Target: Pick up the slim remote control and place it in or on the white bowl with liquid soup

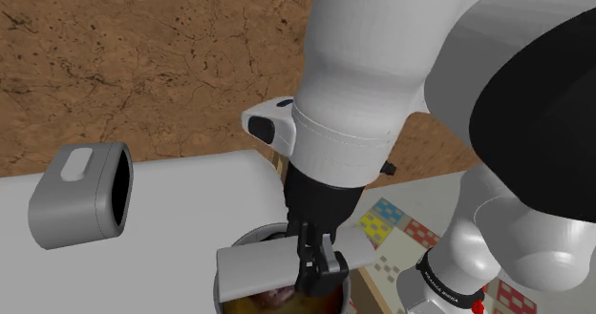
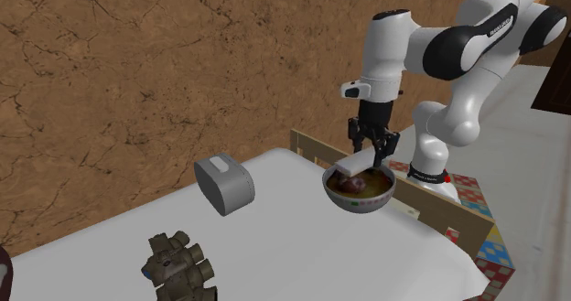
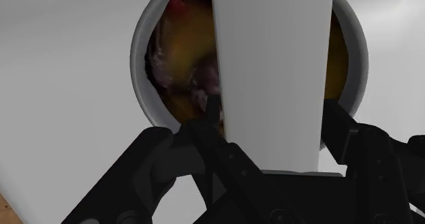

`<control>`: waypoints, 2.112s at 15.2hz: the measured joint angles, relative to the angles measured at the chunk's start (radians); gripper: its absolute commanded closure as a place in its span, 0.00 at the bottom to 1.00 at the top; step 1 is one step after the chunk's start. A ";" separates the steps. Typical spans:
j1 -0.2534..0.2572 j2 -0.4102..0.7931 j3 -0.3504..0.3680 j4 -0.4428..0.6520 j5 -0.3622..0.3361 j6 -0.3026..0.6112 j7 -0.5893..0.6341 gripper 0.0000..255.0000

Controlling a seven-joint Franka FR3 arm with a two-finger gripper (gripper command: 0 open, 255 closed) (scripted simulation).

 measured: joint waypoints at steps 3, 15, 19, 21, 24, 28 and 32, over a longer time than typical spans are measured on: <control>0.001 0.010 0.008 -0.035 0.004 0.044 -0.001 1.00; 0.002 0.043 0.029 -0.100 0.010 0.151 0.000 1.00; 0.002 0.042 0.029 -0.108 0.011 0.152 0.000 0.00; 0.002 0.043 0.029 -0.109 0.011 0.153 -0.001 0.00; 0.001 0.040 0.027 -0.095 0.009 0.136 0.001 0.00; -0.001 0.007 0.004 -0.021 0.002 0.030 -0.002 0.00; -0.001 0.004 0.002 -0.012 0.001 0.016 -0.002 0.00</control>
